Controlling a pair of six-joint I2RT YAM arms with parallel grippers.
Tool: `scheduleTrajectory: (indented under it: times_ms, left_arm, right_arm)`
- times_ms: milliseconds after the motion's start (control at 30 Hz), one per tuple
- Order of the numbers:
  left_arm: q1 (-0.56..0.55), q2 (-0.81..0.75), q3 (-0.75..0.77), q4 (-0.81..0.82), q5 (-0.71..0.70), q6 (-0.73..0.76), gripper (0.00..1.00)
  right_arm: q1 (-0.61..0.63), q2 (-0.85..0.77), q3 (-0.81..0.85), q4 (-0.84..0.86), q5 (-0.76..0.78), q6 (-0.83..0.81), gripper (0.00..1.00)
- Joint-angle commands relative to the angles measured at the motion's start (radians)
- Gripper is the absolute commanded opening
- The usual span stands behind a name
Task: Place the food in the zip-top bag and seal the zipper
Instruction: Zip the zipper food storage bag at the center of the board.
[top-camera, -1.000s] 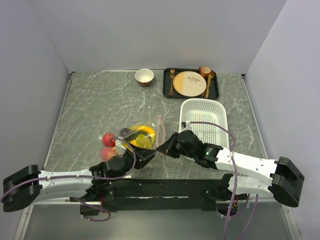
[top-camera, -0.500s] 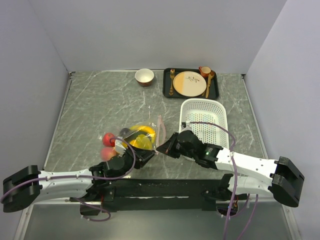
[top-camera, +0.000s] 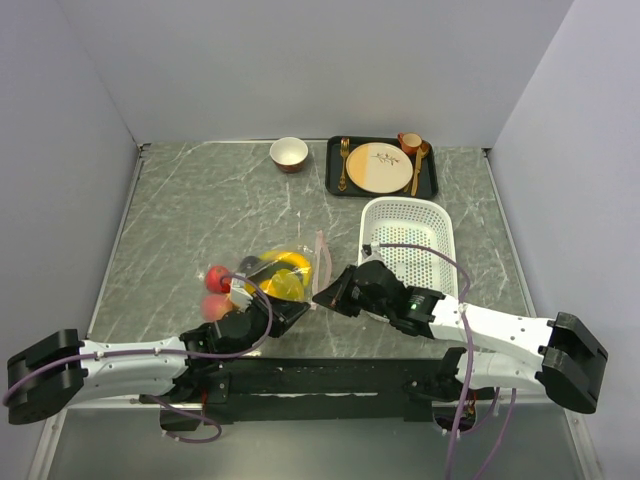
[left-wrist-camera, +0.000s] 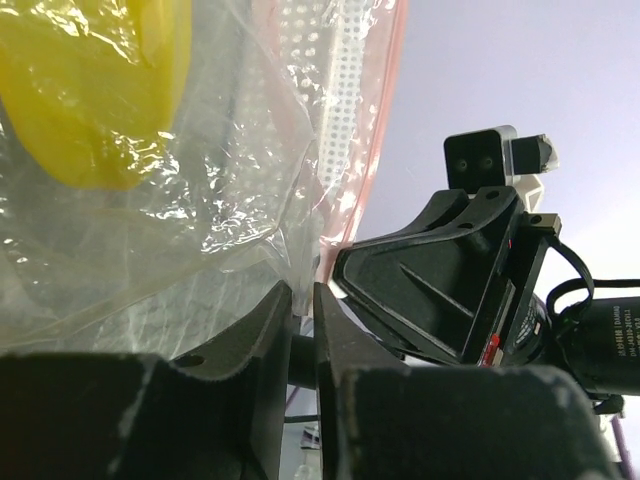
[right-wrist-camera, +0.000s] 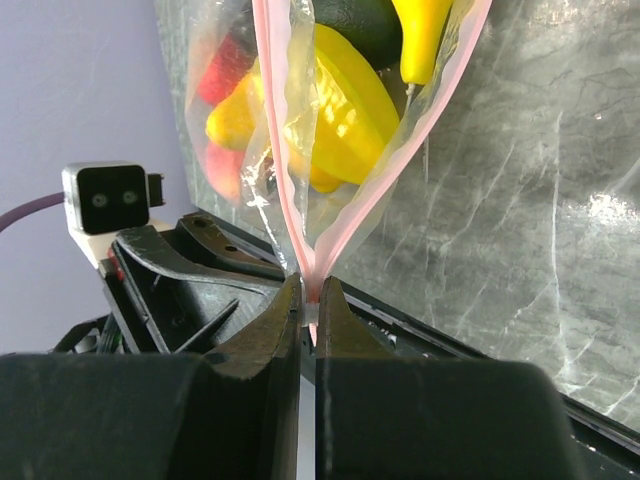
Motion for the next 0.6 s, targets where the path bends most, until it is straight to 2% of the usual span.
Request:
scheduleTrajectory:
  times_ms: [0, 100, 300, 500, 567]
  left_arm:
    - [0.015, 0.013, 0.037, 0.036, -0.008, 0.028, 0.22]
    - [0.019, 0.023, 0.040, 0.045, -0.003, 0.031, 0.26]
    - [0.029, 0.045, 0.042, 0.067, 0.009, 0.030, 0.23]
    - [0.035, 0.057, 0.040, 0.082, 0.017, 0.033, 0.15]
    - [0.036, 0.059, 0.040, 0.087, 0.020, 0.033, 0.04]
  right_arm:
    - [-0.002, 0.017, 0.022, 0.027, -0.011, -0.016, 0.02]
    - [-0.002, 0.017, 0.021, 0.027, -0.014, -0.016, 0.02]
    - [-0.002, 0.014, 0.022, 0.026, -0.016, -0.018, 0.02]
    - [-0.002, 0.015, 0.022, 0.020, -0.017, -0.018, 0.02]
    - [-0.002, 0.018, 0.026, 0.016, -0.020, -0.024, 0.02]
